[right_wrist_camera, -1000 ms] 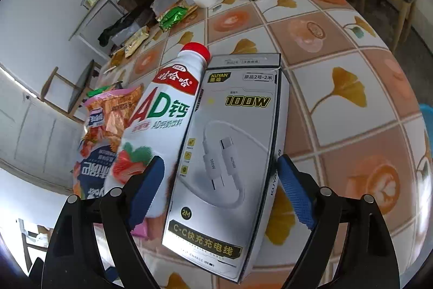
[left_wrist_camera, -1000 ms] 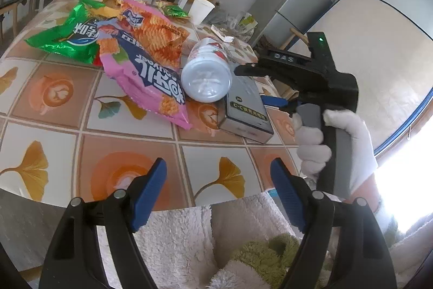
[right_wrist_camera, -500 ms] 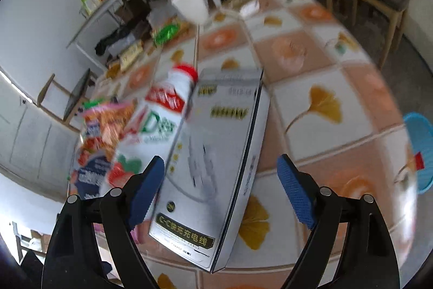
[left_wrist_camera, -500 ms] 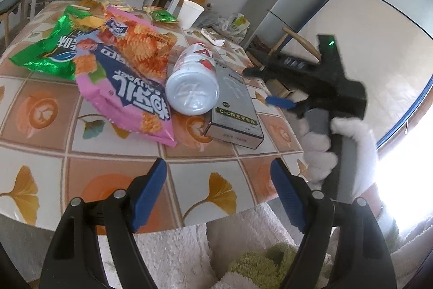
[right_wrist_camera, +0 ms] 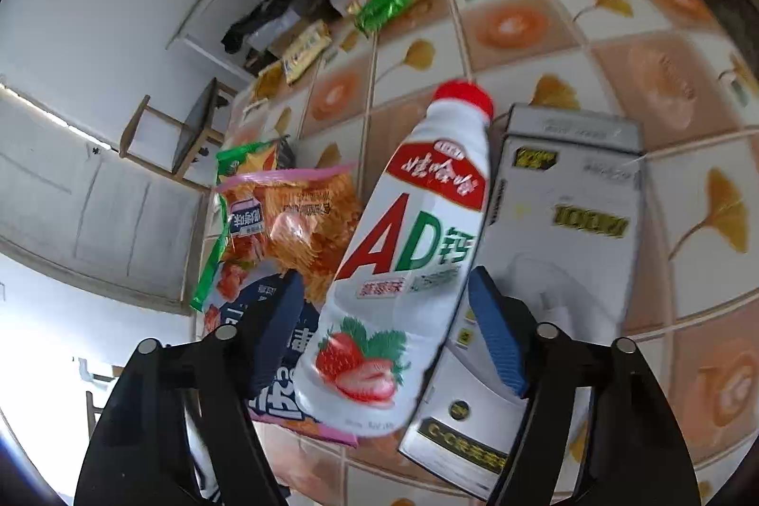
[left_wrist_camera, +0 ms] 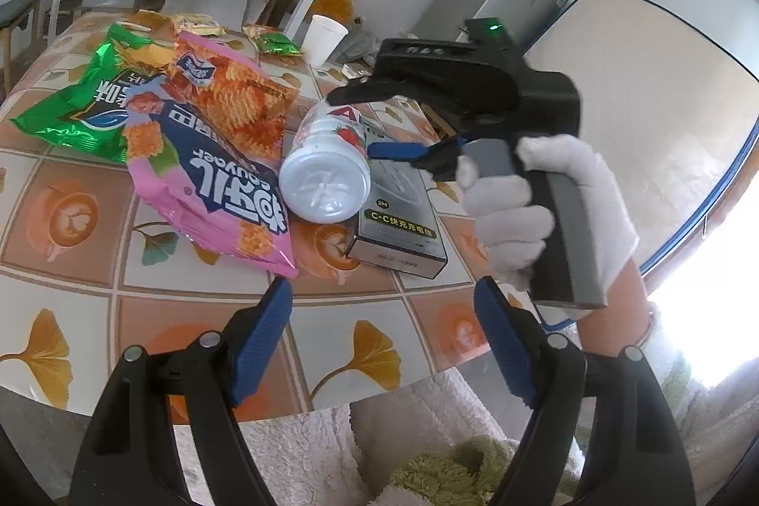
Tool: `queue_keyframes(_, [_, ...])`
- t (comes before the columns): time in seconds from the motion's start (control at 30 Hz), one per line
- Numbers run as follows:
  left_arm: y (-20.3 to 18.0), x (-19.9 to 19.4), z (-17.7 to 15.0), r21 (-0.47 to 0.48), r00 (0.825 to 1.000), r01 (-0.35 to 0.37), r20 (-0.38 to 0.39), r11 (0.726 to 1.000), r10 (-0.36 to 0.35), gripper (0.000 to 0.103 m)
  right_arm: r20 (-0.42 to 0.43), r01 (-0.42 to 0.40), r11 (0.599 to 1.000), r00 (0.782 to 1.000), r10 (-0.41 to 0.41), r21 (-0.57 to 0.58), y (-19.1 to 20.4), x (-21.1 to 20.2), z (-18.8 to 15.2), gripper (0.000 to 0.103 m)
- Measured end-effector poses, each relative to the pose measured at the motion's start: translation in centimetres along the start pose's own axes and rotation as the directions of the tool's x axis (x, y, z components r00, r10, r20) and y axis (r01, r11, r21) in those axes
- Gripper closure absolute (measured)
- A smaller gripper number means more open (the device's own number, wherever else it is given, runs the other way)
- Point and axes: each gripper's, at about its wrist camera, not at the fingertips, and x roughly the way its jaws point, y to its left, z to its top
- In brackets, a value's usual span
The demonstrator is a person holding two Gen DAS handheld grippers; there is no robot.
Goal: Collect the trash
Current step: 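Grasp the white AD drink bottle with the right gripper and lift it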
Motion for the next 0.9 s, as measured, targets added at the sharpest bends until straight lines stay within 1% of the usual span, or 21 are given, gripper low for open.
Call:
queue_keyframes(0.17, [0.3,-0.1,0.0,-0.011,1.0,0.002,0.003,1.0,-0.002,0.026,-0.053,-0.001,1.0,0.999,0.002,0.015,0.0,1.5,0.1,0.037])
queue_keyframes(0.23, [0.4,-0.1,-0.1,-0.014,1.0,0.003,0.004,1.0,-0.003,0.026,-0.05,-0.015,1.0,0.999,0.016,0.017,0.0,1.8,0.2,0.039])
queue_keyframes(0.33, [0.4,-0.2,-0.1,-0.015,1.0,0.001,0.005,1.0,-0.001,0.026,-0.047,-0.04,0.998,0.998,0.043,0.049,-0.3,1.8,0.3,0.04])
queue_keyframes(0.43, [0.4,-0.3,-0.2,-0.015,1.0,-0.004,0.008,1.0,0.004,0.026,-0.035,-0.086,0.994,0.995,0.088,0.07,-0.8,1.2,-0.1,0.041])
queue_keyframes(0.53, [0.6,-0.4,-0.2,-0.018,1.0,-0.012,0.007,1.0,0.012,0.026,-0.033,-0.161,0.983,0.986,0.164,0.09,-1.3,0.2,-0.2,0.042])
queue_keyframes(0.63, [0.7,-0.2,-0.2,-0.02,1.0,-0.016,0.001,1.0,0.016,0.026,-0.026,-0.253,0.96,0.966,0.258,0.117,-2.3,-1.1,-0.6,0.044])
queue_keyframes(0.7, [0.5,-0.1,-0.2,-0.017,1.0,-0.016,-0.002,1.0,0.016,0.026,-0.025,-0.316,0.937,0.946,0.323,0.146,-3.3,-2.0,-0.9,0.044])
queue_keyframes(0.73, [0.4,0.0,-0.2,-0.015,1.0,-0.016,-0.004,1.0,0.016,0.026,-0.022,-0.335,0.93,0.939,0.342,0.155,-3.7,-2.4,-1.1,0.045])
queue_keyframes(0.8, [0.2,0.2,-0.2,-0.011,1.0,-0.016,-0.01,1.0,0.016,0.026,-0.012,-0.35,0.923,0.934,0.356,0.159,-4.3,-3.4,-1.4,0.045])
queue_keyframes(0.9, [-0.2,0.5,0.1,0.0,1.0,-0.018,-0.019,1.0,0.018,0.026,0.003,-0.356,0.924,0.933,0.359,0.142,-5.1,-5.2,-2.2,0.047])
